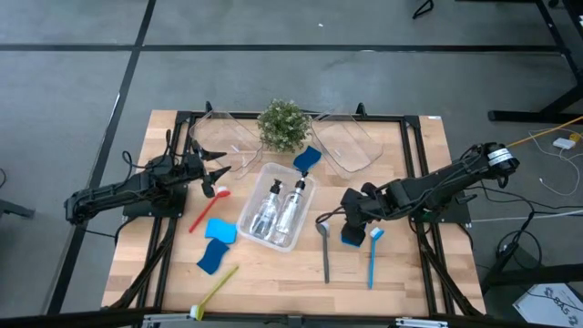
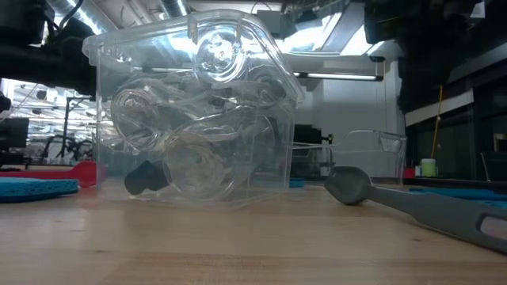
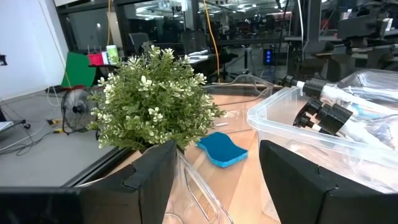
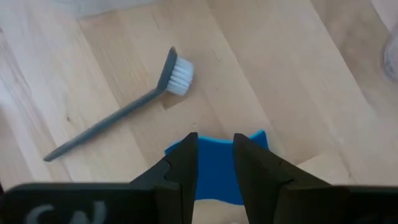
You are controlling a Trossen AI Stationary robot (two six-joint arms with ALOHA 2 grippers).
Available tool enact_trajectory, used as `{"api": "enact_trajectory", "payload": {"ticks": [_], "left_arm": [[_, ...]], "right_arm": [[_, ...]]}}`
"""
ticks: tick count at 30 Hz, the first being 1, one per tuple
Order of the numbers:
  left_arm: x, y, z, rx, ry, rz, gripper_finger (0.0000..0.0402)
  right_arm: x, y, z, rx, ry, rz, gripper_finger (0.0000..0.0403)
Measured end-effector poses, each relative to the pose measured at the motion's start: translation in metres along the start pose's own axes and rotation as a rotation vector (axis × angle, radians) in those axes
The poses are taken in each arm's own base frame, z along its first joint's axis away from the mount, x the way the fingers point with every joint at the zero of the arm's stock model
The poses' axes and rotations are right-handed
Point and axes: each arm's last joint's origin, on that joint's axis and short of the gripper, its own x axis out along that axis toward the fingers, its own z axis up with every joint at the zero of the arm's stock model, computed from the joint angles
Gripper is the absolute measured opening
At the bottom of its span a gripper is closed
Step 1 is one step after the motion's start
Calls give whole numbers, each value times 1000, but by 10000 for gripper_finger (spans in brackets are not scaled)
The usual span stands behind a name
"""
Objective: Pick & Place Kitchen Sink Supplies
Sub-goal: Put the blue sponge into the right transparent bin
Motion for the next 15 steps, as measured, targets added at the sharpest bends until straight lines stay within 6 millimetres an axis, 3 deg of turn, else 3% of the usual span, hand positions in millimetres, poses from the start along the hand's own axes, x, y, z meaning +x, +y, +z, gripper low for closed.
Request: {"api": "enact_trajectory", "payload": {"ticks": [7, 15], "left_arm": [[0, 0, 0, 0, 0, 0, 226], [0, 0, 0, 0, 0, 0, 226]], "right_arm": [[0, 0, 0, -80, -5, -9, 100], [0, -9, 8, -278, -155, -215, 100]]}}
